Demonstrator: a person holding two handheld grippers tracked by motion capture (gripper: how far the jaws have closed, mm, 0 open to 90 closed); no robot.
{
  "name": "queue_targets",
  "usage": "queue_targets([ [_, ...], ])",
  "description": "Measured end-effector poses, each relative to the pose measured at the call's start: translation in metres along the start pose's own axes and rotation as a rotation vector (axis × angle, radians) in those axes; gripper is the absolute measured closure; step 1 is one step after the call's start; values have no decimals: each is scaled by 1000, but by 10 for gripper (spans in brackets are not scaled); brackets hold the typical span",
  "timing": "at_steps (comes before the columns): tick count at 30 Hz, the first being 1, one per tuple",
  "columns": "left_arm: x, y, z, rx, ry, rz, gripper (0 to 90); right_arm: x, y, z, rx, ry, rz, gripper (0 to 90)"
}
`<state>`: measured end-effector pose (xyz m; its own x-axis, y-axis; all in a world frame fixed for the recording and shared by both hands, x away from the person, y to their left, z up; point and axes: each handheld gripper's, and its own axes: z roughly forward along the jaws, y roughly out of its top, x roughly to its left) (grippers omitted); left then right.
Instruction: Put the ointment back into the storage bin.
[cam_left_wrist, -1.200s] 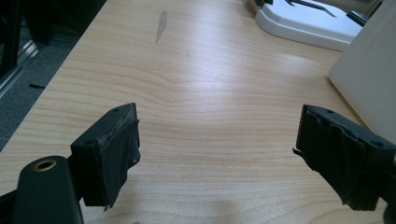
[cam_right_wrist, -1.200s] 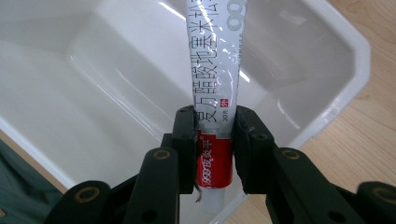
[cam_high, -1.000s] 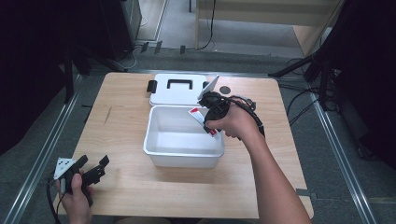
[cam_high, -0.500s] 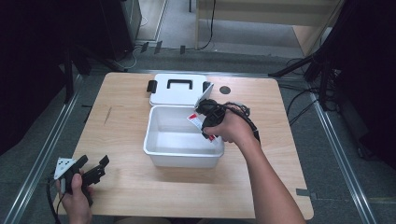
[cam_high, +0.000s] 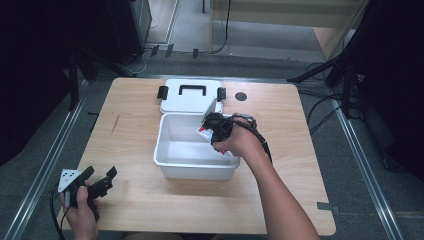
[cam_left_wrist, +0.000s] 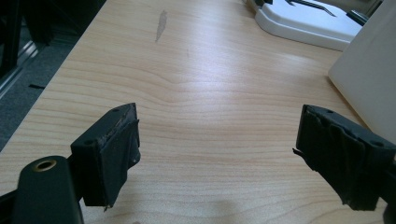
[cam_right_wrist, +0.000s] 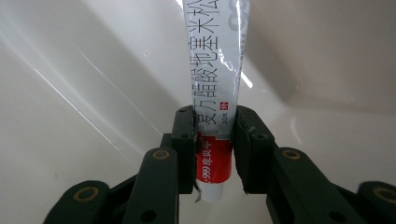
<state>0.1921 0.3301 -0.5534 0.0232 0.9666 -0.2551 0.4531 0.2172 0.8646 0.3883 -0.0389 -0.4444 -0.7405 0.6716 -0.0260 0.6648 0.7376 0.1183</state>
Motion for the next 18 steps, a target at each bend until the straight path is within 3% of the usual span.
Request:
queue_targets([
  [9,0,0,0,0,-4,0,143,3,4,18,25,-26,-43,723],
  [18,0,0,0,1,-8,2,143,5,5,19,29,-48,-55,721],
])
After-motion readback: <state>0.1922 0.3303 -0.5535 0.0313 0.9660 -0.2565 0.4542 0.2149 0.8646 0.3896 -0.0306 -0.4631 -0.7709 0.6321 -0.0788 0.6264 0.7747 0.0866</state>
